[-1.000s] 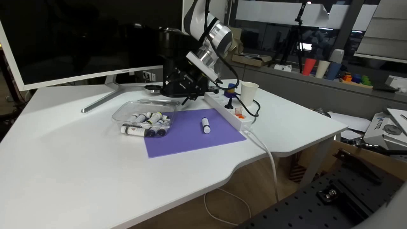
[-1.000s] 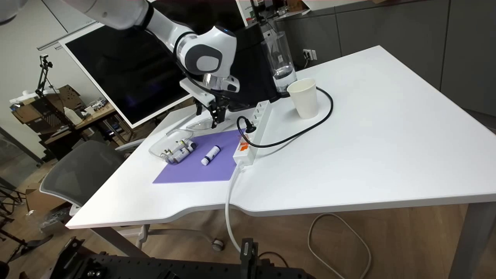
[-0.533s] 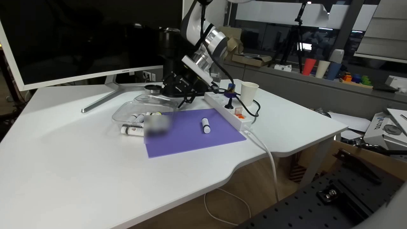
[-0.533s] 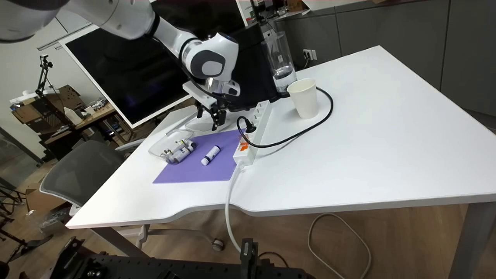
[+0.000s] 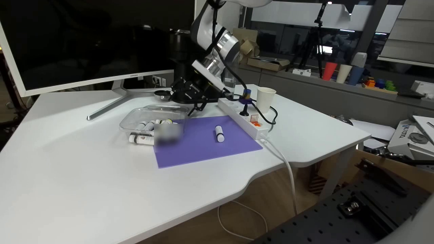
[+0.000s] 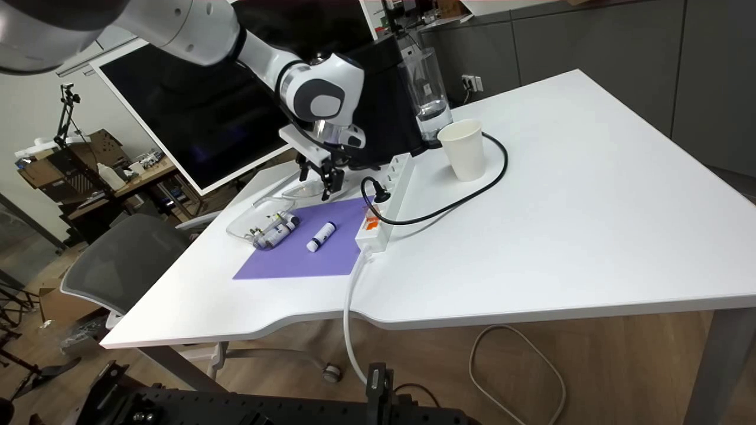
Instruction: Close the lid of the colourless bowl
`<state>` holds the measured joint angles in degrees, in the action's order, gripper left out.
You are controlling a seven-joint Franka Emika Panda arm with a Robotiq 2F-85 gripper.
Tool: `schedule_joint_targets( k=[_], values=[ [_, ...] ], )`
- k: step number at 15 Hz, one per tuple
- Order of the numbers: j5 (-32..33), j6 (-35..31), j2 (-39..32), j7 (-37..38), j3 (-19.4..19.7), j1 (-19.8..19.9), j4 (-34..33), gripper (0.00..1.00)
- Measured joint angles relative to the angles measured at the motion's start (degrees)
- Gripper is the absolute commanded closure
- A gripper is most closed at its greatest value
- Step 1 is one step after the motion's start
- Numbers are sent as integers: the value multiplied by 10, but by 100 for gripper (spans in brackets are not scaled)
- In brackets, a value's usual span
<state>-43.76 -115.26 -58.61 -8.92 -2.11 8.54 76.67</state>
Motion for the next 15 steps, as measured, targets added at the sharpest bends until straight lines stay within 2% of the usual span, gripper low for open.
schedule_joint_targets(
  k=[6, 11, 15],
  values=[
    [-3, 2, -3, -17, -18, 15, -10, 0],
    [-28, 21, -10, -90, -53, 52, -20, 0],
    [-40, 77, -10, -161, -72, 73, -24, 0]
  ],
)
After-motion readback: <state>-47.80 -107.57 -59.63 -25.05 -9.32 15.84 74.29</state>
